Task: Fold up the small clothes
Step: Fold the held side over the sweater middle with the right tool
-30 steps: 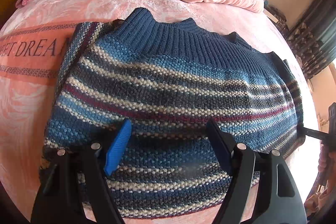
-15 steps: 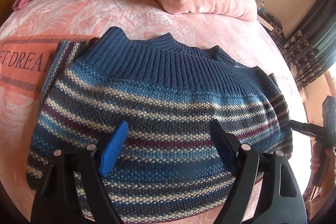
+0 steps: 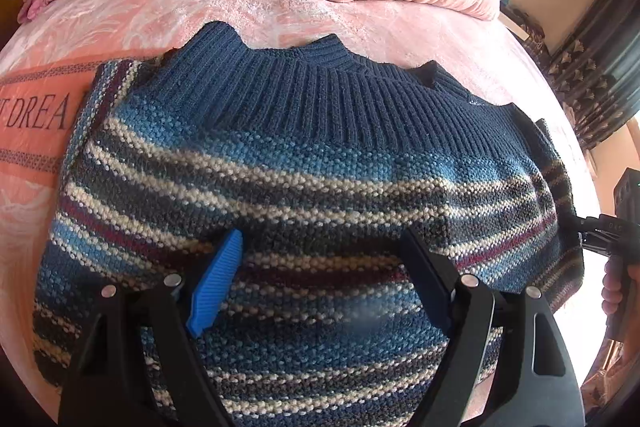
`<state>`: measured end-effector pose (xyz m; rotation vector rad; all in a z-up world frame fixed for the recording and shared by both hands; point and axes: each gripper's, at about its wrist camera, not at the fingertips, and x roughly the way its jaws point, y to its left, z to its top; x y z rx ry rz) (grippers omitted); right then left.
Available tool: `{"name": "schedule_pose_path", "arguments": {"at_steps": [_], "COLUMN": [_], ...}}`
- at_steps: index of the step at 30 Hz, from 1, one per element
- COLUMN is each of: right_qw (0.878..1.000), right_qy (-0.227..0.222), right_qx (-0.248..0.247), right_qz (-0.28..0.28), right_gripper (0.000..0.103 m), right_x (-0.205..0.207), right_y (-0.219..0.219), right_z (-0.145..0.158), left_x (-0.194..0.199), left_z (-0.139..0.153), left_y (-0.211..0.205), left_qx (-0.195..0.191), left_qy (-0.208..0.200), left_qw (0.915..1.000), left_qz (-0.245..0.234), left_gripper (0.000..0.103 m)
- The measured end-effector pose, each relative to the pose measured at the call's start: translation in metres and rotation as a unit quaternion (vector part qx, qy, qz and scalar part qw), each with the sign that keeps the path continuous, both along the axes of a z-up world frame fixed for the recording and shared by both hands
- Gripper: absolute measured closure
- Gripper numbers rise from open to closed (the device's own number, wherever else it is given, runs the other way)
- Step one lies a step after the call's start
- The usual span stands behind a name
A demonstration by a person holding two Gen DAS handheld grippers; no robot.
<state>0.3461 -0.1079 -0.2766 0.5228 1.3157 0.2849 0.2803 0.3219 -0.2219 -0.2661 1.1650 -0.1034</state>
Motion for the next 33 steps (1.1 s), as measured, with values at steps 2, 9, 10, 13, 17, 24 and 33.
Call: {"name": "schedule_pose_path", "arguments": {"at_steps": [2, 9, 10, 13, 17, 24, 33], "right_qw": [1.000, 1.000, 1.000, 1.000, 0.999, 0.993, 0.979], "right_qy": [-0.003, -0.005, -0.005, -0.003, -0.011, -0.082, -0.060], "right_qx": [0.000, 0.010, 0.010, 0.008, 0.028, 0.037, -0.031], "right_qz": [-0.004, -0.011, -0.012, -0.018, -0.021, 0.080, 0.192], "right_gripper": [0.064, 0.064, 0.064, 0.065, 0.076, 0.076, 0.077], "right_x": [-0.001, -0.003, -0.003, -0.003, -0.006, -0.010, -0.018], "right_y": [0.000, -0.003, -0.003, -0.002, 0.007, 0.090, 0.212], "right_z": [0.000, -0.003, -0.003, -0.001, 0.021, 0.097, 0.066], "left_x": [0.000, 0.000, -0.001, -0.001, -0.001, -0.010, -0.019], "left_z": [-0.001, -0.004, -0.004, -0.005, -0.001, 0.016, 0.019], "left_y": [-0.001, 0.000, 0.000, 0.000, 0.003, 0.031, 0.044], "left_qx": [0.002, -0.006, -0.007, -0.010, -0.023, -0.167, -0.196], "left_qy": [0.000, -0.006, -0.007, -0.009, 0.004, 0.018, 0.013], "left_qw": [1.0000, 1.0000, 1.0000, 0.9999, 0.9997, 0.9851, 0.9791], "left_qz": [-0.001, -0.001, -0.001, 0.000, 0.000, 0.037, 0.055], "left_gripper": [0.022, 0.021, 0.020, 0.019, 0.019, 0.018, 0.018]}}
